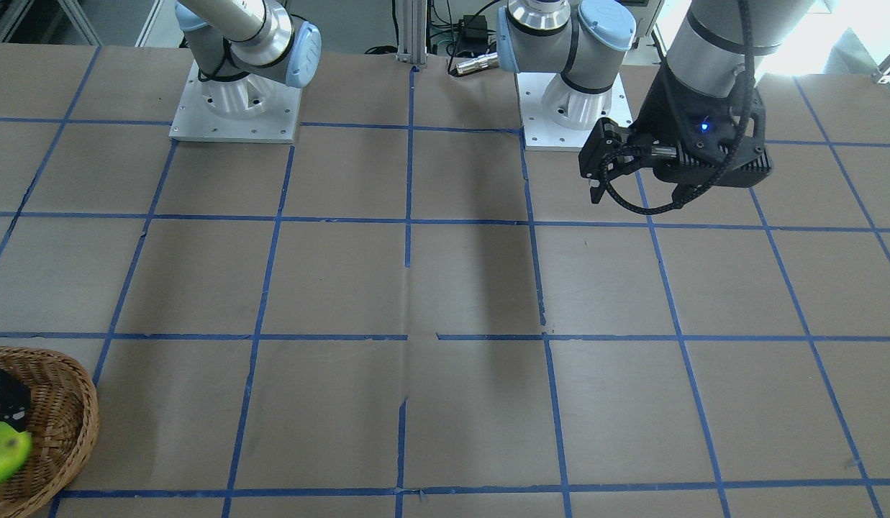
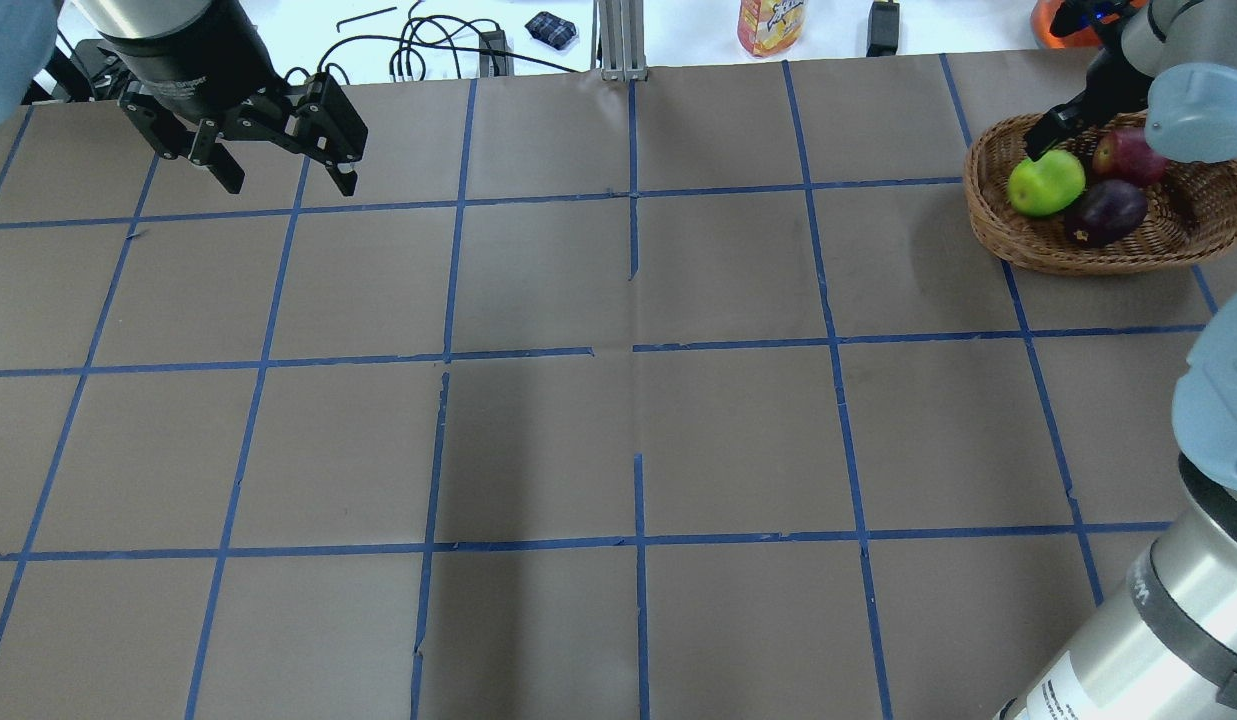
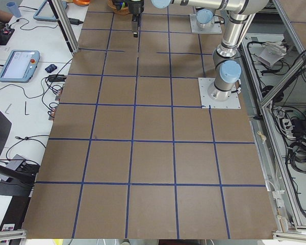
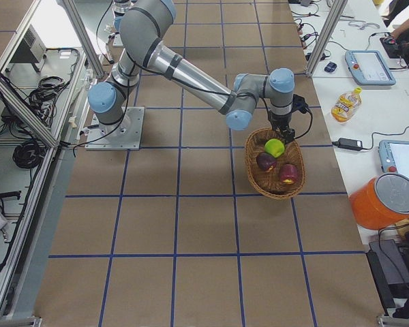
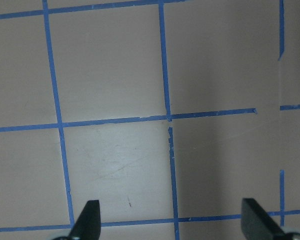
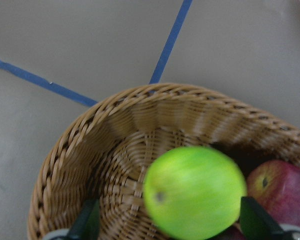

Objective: Put all apples into basket

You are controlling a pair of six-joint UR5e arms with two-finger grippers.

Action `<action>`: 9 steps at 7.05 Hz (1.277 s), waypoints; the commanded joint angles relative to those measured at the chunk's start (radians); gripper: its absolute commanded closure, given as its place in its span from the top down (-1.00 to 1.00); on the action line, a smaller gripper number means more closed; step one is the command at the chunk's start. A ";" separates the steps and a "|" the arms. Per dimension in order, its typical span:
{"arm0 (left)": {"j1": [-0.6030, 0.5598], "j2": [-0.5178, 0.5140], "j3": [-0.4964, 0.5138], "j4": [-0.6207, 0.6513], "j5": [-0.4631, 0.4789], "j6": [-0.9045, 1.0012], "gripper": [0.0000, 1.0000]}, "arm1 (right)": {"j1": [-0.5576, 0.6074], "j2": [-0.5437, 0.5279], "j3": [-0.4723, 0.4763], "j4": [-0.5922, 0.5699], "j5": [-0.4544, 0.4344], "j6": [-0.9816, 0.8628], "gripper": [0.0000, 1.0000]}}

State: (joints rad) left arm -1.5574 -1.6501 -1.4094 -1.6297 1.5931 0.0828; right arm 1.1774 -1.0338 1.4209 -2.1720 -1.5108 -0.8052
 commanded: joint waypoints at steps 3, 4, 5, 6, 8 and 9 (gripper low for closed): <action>-0.010 -0.002 -0.003 0.002 0.002 -0.002 1.00 | 0.022 -0.328 -0.014 0.545 0.003 0.293 1.00; -0.010 -0.004 0.000 0.002 0.002 -0.002 1.00 | 0.074 -0.381 -0.014 0.616 0.003 0.413 1.00; -0.010 -0.002 -0.002 0.002 0.002 -0.002 1.00 | 0.149 -0.429 -0.005 0.673 0.000 0.546 1.00; -0.010 -0.004 0.000 0.002 0.002 -0.002 1.00 | 0.227 -0.472 -0.004 0.714 -0.002 0.690 1.00; -0.010 0.000 -0.002 0.002 0.002 -0.002 1.00 | 0.422 -0.492 0.000 0.716 -0.012 0.970 1.00; -0.010 0.000 -0.002 0.002 0.002 -0.002 1.00 | 0.502 -0.496 0.000 0.698 -0.017 1.015 1.00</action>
State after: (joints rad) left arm -1.5678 -1.6503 -1.4114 -1.6276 1.5954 0.0813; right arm 1.5698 -1.5213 1.4194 -1.4624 -1.5205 0.1073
